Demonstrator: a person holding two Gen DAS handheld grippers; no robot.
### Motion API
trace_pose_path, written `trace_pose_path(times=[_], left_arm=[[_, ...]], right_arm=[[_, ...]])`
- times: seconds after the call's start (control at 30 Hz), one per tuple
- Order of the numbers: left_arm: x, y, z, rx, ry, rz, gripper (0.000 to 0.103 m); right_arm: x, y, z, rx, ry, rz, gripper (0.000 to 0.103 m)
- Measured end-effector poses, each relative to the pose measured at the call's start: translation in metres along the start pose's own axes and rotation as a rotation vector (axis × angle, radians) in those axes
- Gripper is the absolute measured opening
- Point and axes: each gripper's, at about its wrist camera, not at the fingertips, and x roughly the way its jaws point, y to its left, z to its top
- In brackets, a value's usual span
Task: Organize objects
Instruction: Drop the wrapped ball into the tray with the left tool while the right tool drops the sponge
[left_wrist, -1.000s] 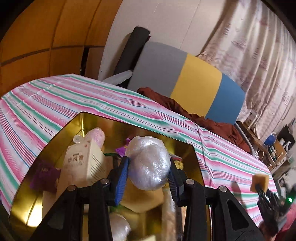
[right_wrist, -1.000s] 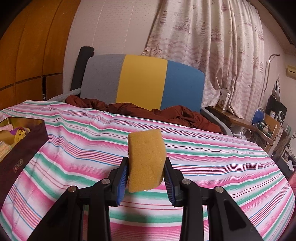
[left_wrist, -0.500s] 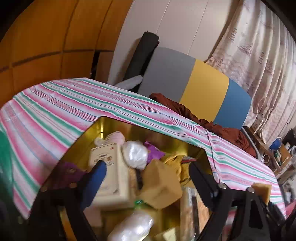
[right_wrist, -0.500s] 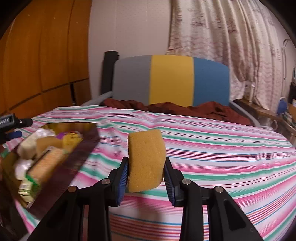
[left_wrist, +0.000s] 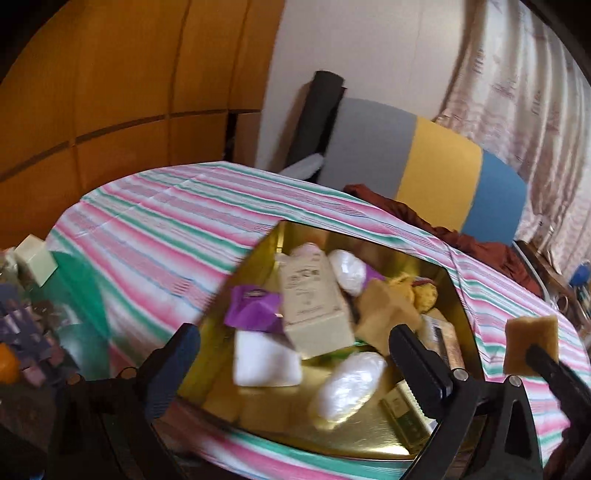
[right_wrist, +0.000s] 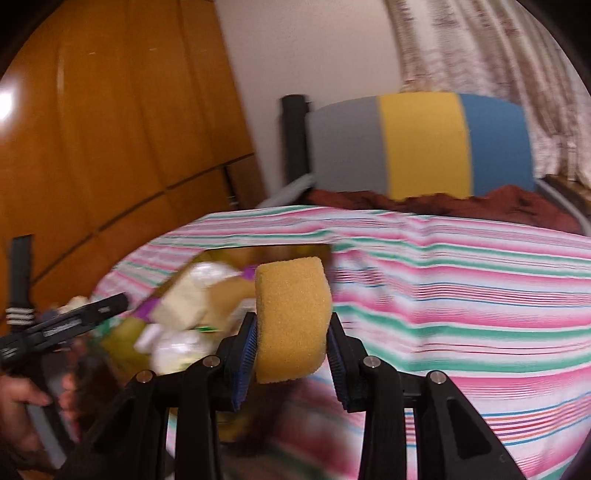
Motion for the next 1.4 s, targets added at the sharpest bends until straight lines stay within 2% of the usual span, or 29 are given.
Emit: trace_pose_path(times=[0.17,0.23,0.37,0.47,0.53,0.6,0.67,0.87,1.0,1.17,1.3,1.4], left_arm=[[-0.006,0.015,0.007,-0.070,-0.004,0.019,0.103],[-0.008,0.016,0.009,-0.080,-0.007,0.016,0.103],[-0.013,0.016,0.012,-0.076,-0.020,0.016,0.103],[-0.014,0.014,0.012,-0.074,-0.010,0.009,0.103],[-0.013,0.013,0.012,-0.072,0.003,0.004,0.103],[-0.013,0.012,0.011,-0.073,0.012,0.001,0.103],[-0.016,0.010,0.011,-0.074,0.002,-0.002,0.103],[-0.040,0.008,0.012,-0.046,-0.045,0.058,0.103],[-0.053,0.014,0.004,-0.055,-0.064,0.036,0.103],[-0.052,0.013,0.004,-0.073,-0.024,0.015,0.103],[-0.056,-0.005,0.000,0.005,-0.037,0.084,0.103],[-0.064,-0.012,-0.008,0.026,-0.079,0.118,0.103]], right_arm=[[0.014,0.046,0.000,-0.062,0.072,0.175,0.036],[0.020,0.057,-0.001,-0.086,0.096,0.212,0.036],[0.043,0.074,-0.004,-0.122,0.190,0.287,0.036],[0.065,0.083,-0.010,-0.138,0.301,0.340,0.036],[0.075,0.083,-0.013,-0.134,0.342,0.330,0.040],[0.077,0.080,-0.017,-0.112,0.341,0.291,0.045],[0.073,0.076,-0.018,-0.084,0.333,0.294,0.049],[0.061,0.070,-0.012,-0.078,0.285,0.245,0.049],[0.055,0.064,-0.001,-0.036,0.235,0.225,0.049],[0.045,0.064,0.015,-0.032,0.175,0.203,0.050],[0.031,0.068,0.022,-0.066,0.104,0.113,0.051],[0.027,0.069,0.027,-0.060,0.098,0.058,0.059]])
